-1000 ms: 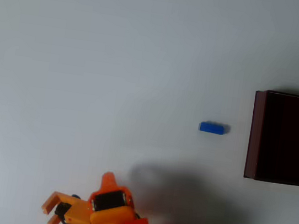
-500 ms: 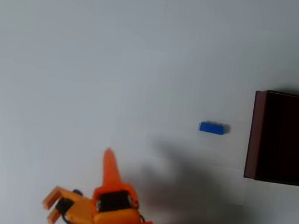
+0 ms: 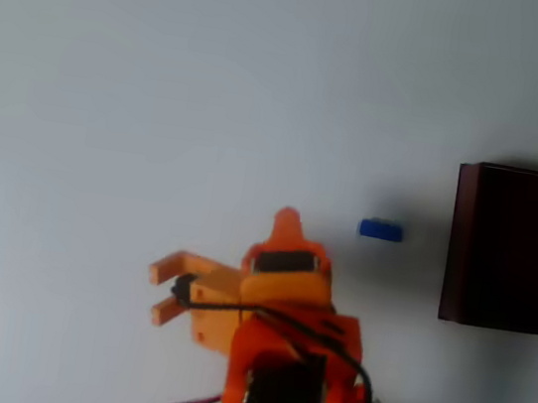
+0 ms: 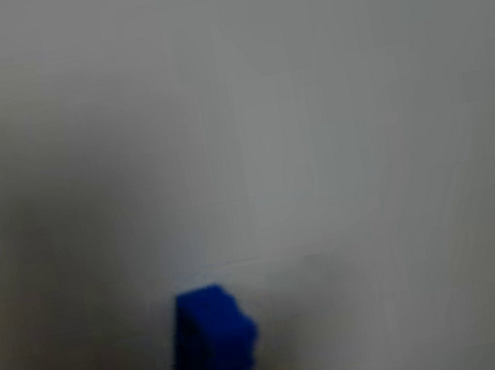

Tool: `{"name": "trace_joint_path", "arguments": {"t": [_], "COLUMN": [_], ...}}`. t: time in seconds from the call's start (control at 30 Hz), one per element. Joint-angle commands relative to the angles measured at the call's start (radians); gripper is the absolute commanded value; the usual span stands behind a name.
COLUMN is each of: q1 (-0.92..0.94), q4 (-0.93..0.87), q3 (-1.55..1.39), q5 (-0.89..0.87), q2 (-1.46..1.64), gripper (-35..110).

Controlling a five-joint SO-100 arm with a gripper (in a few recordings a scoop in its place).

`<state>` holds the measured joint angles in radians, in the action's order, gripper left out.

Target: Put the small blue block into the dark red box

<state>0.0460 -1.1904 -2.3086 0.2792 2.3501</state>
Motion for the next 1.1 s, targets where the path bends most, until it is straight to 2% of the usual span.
{"name": "trace_joint_path", "arguments": {"t": [0.0,0.3,0.6,1.07], "q1": [0.092,0.196,0.222,0.324], "q4": [0.008,0.074,0.107,0.120], "q3": [0.114,0.198,0.290,0.385], "q5": [0.078,0.166,0.156,0.126], "q2": [-0.120,-0.387,-0.624,-0.756], "gripper": [20,21,21,21]}}
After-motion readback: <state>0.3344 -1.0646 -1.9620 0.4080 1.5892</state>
